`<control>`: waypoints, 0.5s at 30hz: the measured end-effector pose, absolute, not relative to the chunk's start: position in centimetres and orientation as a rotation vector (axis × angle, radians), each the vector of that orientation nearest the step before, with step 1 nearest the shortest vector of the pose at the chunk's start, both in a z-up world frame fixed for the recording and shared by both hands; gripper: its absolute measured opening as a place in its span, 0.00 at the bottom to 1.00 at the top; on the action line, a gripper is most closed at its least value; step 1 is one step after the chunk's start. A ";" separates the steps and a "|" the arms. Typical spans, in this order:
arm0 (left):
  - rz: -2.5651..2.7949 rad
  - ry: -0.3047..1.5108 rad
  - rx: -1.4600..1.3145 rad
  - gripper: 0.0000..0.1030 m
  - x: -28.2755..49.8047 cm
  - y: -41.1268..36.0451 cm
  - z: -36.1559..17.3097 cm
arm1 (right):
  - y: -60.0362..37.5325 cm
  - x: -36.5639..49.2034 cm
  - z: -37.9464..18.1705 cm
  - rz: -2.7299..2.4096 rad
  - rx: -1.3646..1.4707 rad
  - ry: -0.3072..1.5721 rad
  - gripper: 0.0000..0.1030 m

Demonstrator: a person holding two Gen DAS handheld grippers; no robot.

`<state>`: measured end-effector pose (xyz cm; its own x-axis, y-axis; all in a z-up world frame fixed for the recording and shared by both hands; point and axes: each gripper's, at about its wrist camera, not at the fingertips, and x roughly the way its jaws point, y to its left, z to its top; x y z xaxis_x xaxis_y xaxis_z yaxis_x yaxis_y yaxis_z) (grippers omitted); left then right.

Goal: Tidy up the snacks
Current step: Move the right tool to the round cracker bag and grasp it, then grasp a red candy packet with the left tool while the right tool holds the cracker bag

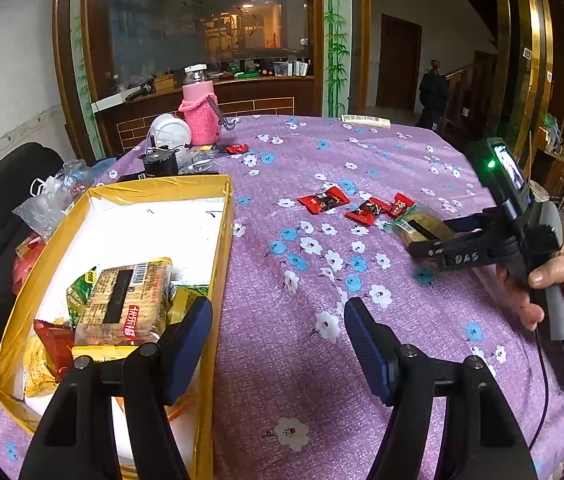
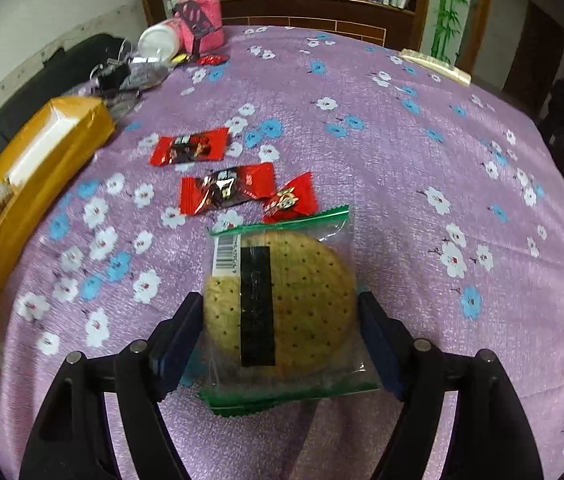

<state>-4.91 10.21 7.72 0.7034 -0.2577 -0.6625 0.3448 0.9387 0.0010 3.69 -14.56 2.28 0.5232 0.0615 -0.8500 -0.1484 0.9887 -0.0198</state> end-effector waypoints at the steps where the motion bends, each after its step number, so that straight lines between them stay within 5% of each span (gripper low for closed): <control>1: -0.336 0.718 0.130 0.69 -4.9 10.1 7.7 | -14.8 3.7 2.2 0.122 -0.077 1.012 0.74; 15: -0.489 0.775 0.179 0.69 -2.7 5.6 9.1 | -19.4 -0.5 6.3 0.064 0.208 0.891 0.73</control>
<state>-2.72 5.62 9.12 0.6096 -0.3562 -0.7081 0.4854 0.8740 -0.0219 -0.51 -19.37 6.29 0.6281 0.1422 -0.7650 0.0305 0.9779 0.2068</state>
